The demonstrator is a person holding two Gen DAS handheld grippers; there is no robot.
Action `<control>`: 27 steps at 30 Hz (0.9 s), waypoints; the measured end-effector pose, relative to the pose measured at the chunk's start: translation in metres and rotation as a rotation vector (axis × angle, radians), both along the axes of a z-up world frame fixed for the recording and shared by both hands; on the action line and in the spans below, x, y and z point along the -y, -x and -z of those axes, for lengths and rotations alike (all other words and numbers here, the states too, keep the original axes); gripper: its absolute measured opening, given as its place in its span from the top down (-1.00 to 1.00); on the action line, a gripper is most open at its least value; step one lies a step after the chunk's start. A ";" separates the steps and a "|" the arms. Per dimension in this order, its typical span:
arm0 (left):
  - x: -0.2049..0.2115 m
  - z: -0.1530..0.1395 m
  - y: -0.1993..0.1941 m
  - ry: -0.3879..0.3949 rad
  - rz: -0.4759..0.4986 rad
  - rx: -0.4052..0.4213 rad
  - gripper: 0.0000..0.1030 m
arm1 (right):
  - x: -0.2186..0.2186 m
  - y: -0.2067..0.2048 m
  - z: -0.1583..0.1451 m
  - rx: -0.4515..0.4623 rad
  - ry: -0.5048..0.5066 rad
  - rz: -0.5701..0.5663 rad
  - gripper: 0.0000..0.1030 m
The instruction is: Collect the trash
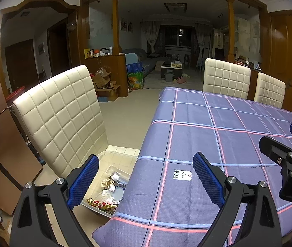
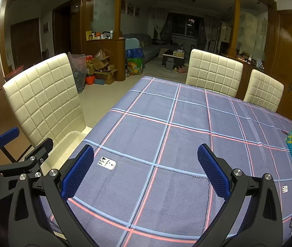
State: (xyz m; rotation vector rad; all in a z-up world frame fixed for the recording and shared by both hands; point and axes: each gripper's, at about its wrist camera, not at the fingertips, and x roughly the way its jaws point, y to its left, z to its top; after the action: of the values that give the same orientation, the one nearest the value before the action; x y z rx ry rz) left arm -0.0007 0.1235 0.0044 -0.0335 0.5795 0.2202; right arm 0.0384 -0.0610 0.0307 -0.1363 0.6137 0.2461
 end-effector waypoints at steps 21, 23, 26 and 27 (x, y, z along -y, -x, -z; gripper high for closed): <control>0.002 0.002 0.000 -0.005 0.009 0.002 -0.76 | 0.001 0.001 0.002 0.001 0.005 0.001 -0.93; 0.003 0.002 0.001 -0.009 0.012 0.003 -0.76 | 0.000 0.001 0.002 -0.004 0.000 -0.001 -0.93; 0.004 0.003 0.000 -0.010 0.017 0.002 -0.76 | 0.001 0.002 0.003 -0.007 -0.001 -0.001 -0.93; 0.005 0.003 0.000 -0.009 0.018 0.001 -0.76 | 0.001 0.002 0.003 -0.005 0.001 -0.001 -0.93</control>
State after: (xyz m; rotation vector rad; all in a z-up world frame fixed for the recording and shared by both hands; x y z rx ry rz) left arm -0.0011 0.1189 0.0016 -0.0194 0.5774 0.2056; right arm 0.0366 -0.0616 0.0279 -0.1370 0.6190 0.2474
